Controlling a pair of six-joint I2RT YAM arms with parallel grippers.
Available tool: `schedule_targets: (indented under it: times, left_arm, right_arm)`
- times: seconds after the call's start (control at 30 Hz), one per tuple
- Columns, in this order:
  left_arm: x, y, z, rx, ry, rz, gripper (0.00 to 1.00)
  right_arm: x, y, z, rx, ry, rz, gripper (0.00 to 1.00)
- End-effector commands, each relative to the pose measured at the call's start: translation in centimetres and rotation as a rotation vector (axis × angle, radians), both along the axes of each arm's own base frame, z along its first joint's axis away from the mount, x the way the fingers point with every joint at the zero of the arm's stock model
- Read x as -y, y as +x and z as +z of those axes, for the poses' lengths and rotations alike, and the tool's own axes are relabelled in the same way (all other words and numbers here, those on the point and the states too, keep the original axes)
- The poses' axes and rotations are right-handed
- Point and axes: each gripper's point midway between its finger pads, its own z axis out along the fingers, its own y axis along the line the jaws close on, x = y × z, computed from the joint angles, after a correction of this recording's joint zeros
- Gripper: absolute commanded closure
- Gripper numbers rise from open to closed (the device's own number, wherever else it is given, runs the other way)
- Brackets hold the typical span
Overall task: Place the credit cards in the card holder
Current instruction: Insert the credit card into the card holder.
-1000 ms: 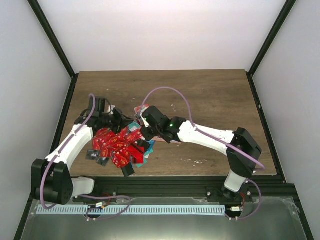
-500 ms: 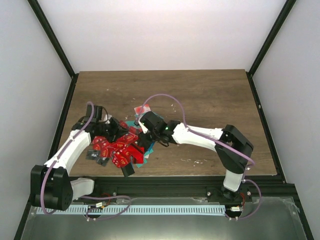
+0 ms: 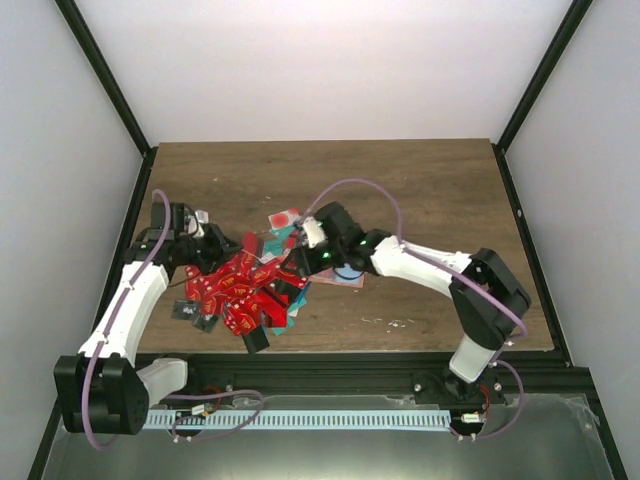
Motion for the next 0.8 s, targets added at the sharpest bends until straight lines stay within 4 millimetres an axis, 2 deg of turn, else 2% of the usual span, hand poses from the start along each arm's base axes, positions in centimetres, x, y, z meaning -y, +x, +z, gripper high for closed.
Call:
schedule_targets:
  times: [0.0,0.2,0.4,0.77]
  left_arm:
    - [0.9,1.5,4.2,0.205,-0.033,-0.081,0.96]
    - [2.7,2.3,7.8,0.351,-0.108,-0.150,0.96]
    - [4.5,2.4,11.0,0.480,-0.196,-0.189,0.96]
    - [6.0,2.5,12.6,0.533,-0.251,-0.212,0.96]
  right_arm:
    - [1.0,0.5,3.7,-0.182,0.238,0.017,0.45]
    - [2.3,1.1,5.9,-0.333,0.391,0.040,0.36]
    - [2.3,1.5,9.1,-0.394,0.512,0.072,0.29]
    - [2.0,3.8,14.4,-0.462,0.799,0.029,0.32]
